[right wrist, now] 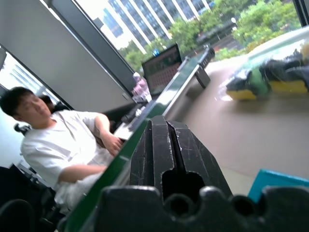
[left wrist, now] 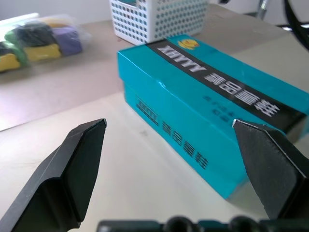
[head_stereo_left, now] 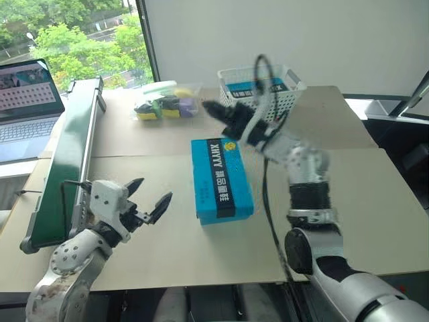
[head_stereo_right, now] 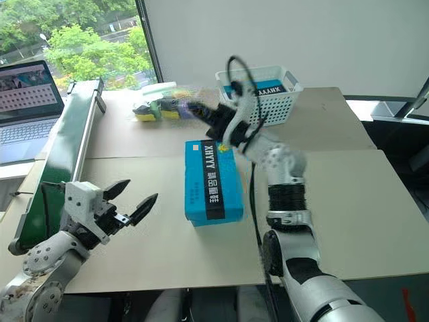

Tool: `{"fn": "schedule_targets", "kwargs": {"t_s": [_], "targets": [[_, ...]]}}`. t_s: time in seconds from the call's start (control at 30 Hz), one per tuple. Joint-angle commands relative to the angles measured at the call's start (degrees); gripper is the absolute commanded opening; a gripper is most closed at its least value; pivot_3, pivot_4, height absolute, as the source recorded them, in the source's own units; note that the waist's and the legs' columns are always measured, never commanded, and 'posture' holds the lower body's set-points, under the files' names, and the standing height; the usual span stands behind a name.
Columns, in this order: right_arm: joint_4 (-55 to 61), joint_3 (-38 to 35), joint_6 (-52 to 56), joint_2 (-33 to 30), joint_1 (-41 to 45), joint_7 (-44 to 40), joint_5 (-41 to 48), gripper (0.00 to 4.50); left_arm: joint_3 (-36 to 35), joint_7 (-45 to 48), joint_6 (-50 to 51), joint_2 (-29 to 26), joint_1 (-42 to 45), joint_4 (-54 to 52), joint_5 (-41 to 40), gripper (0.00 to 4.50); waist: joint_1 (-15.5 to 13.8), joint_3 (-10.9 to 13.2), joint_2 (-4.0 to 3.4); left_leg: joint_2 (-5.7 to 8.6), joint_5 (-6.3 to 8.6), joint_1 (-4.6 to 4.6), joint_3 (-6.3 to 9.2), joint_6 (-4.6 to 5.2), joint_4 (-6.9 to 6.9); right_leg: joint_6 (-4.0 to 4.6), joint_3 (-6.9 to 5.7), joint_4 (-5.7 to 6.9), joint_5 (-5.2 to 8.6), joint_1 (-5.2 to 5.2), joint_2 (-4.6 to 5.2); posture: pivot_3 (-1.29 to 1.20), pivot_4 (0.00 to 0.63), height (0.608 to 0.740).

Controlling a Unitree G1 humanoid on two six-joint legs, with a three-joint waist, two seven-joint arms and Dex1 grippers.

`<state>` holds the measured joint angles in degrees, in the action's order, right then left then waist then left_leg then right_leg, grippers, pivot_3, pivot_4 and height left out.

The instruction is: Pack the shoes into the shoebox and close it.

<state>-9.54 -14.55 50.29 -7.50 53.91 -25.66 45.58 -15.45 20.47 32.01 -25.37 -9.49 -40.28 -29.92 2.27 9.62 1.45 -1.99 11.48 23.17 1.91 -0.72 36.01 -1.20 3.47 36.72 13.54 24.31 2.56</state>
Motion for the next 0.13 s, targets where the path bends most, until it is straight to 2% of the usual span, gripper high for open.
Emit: {"fn": "schedule_targets", "kwargs": {"t_s": [0.03, 0.13], "targets": [[8.04, 3.30, 1.99, -6.55, -6.48, -2.06, -2.18, 0.06, -1.66, -3.27, 0.32, 1.99, 0.06, -2.38, -1.32, 4.50, 0.07, -0.02, 0.03, 0.00, 0.01, -0.01, 0.00, 0.02, 0.00, 0.00, 0.00, -0.01, 0.00, -0.03, 0.00, 0.00, 0.150, 0.739], [10.20, 8.37, 0.89, -10.46, -11.22, -1.72, -7.18, 0.06, -1.08, -4.07, 0.82, 2.57, 0.18, -2.54, -1.37, 4.50, 0.20, -0.01, 0.03, 0.02, 0.02, -0.03, -0.04, 0.02, 0.02, -0.01, 0.06, 0.02, 0.01, -0.01, -0.01, 0.00, 0.150, 0.739]]}}
